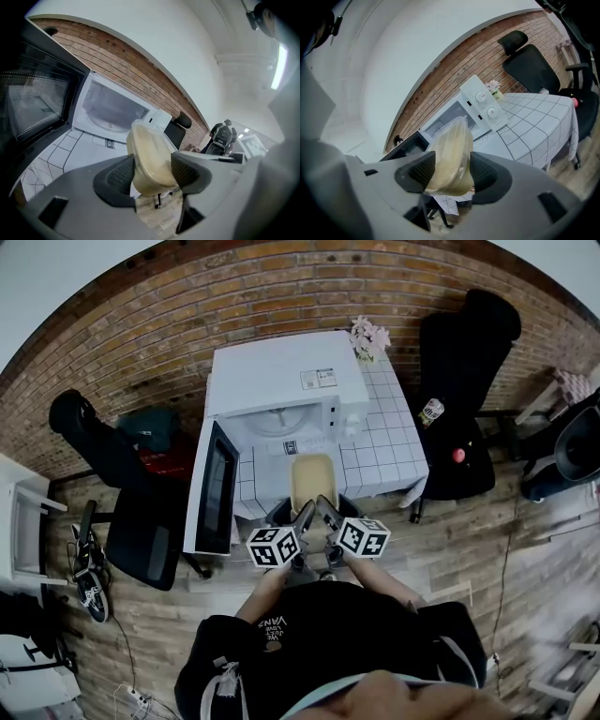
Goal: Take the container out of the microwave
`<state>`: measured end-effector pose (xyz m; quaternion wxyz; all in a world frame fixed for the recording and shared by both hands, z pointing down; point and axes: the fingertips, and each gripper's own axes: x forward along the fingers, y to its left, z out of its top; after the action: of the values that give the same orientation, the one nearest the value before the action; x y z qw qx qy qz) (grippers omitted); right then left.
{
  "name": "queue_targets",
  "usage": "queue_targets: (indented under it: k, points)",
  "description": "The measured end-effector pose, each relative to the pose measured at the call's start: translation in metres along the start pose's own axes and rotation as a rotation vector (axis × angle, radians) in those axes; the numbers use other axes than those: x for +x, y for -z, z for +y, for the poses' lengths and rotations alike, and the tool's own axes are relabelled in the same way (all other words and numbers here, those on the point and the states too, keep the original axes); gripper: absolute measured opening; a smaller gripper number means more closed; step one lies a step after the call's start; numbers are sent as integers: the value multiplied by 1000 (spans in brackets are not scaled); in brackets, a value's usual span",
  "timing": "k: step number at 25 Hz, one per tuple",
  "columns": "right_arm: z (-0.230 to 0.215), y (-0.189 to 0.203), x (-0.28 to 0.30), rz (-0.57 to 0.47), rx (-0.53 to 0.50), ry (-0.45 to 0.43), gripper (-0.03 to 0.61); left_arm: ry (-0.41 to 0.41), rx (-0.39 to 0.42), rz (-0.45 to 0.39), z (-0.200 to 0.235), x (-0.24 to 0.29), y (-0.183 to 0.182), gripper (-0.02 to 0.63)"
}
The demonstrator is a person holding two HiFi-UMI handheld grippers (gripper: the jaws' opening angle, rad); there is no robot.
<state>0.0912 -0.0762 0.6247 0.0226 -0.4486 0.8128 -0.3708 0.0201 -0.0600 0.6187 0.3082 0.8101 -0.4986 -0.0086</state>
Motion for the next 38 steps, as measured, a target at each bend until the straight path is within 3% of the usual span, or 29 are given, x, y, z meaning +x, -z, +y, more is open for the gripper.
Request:
queue_targets:
  k: [15, 38]
  points:
    - [4, 9, -25, -33, 10, 33, 224, 54, 29, 23, -16, -16, 12, 249]
    - [37, 31, -10, -73, 30, 98, 224, 115, 52, 68, 14, -44, 2, 250]
